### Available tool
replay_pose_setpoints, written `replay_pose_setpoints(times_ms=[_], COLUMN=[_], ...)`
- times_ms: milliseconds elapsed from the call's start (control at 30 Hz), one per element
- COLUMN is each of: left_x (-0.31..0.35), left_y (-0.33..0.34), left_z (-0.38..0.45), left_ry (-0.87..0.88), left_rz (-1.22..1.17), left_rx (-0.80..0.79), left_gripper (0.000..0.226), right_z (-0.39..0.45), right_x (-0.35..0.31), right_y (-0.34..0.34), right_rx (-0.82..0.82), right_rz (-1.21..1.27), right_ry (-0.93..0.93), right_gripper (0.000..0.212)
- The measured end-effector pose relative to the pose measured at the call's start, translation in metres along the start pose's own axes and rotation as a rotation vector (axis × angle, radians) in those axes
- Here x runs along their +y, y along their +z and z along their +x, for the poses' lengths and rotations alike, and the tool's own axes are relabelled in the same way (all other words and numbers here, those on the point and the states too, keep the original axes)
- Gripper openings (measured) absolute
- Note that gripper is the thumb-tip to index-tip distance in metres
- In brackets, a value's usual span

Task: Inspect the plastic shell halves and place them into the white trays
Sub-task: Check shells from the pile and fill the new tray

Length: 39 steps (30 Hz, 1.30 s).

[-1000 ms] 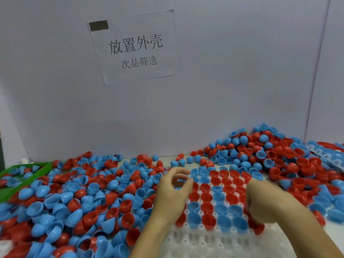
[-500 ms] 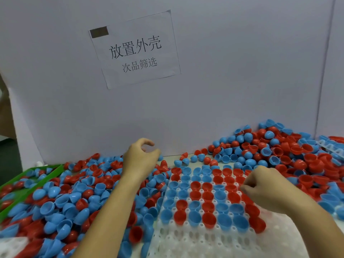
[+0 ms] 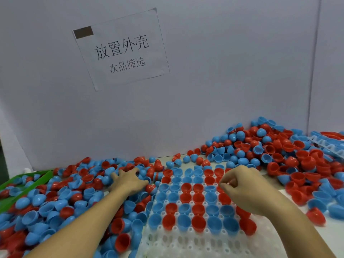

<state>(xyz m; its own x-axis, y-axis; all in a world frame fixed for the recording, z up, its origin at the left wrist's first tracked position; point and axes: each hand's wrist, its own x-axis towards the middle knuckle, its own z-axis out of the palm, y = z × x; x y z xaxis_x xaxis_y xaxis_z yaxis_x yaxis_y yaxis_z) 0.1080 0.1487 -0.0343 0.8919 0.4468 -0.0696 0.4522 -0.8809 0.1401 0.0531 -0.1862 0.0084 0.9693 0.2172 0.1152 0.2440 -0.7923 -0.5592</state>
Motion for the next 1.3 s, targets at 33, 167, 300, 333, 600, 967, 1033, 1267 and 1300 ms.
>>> replay_pose_setpoints(times_ms=[33, 167, 300, 333, 600, 967, 1033, 1267, 1300], left_x=[0.000, 0.000, -0.007, -0.009, -0.016, -0.022, -0.022, -0.032, -0.033], left_y=[0.001, -0.002, -0.013, -0.017, -0.047, -0.051, -0.052, -0.060, -0.063], left_z=[0.001, 0.001, 0.005, 0.007, 0.011, -0.004, -0.003, 0.003, 0.004], left_ry=[0.002, 0.041, 0.119, 0.099, -0.169, -0.070, -0.084, 0.032, 0.066], left_rz=[0.015, -0.077, -0.274, -0.366, -1.311, -1.122, -1.115, -0.698, -0.601], left_rx=[-0.005, 0.058, 0.094, 0.130, 0.332, 0.250, 0.215, 0.073, -0.006], left_gripper=[0.069, 0.065, 0.043, 0.037, 0.029, 0.034, 0.036, 0.037, 0.046], right_z=[0.001, 0.001, 0.002, 0.003, 0.002, 0.000, 0.000, -0.003, -0.003], right_x=[0.001, 0.002, 0.003, 0.003, 0.003, -0.006, -0.007, -0.009, -0.010], right_y=[0.001, 0.004, 0.006, 0.006, 0.005, 0.006, 0.006, 0.004, 0.004], right_rx=[-0.002, -0.010, -0.009, -0.006, 0.019, -0.021, -0.025, -0.041, -0.045], right_rz=[0.003, 0.037, 0.066, 0.074, 0.112, 0.124, 0.127, 0.137, 0.140], right_ry=[-0.002, 0.003, -0.005, -0.005, -0.012, -0.021, -0.016, -0.019, -0.020], right_gripper=[0.019, 0.019, 0.020, 0.020, 0.018, 0.018, 0.018, 0.018, 0.019])
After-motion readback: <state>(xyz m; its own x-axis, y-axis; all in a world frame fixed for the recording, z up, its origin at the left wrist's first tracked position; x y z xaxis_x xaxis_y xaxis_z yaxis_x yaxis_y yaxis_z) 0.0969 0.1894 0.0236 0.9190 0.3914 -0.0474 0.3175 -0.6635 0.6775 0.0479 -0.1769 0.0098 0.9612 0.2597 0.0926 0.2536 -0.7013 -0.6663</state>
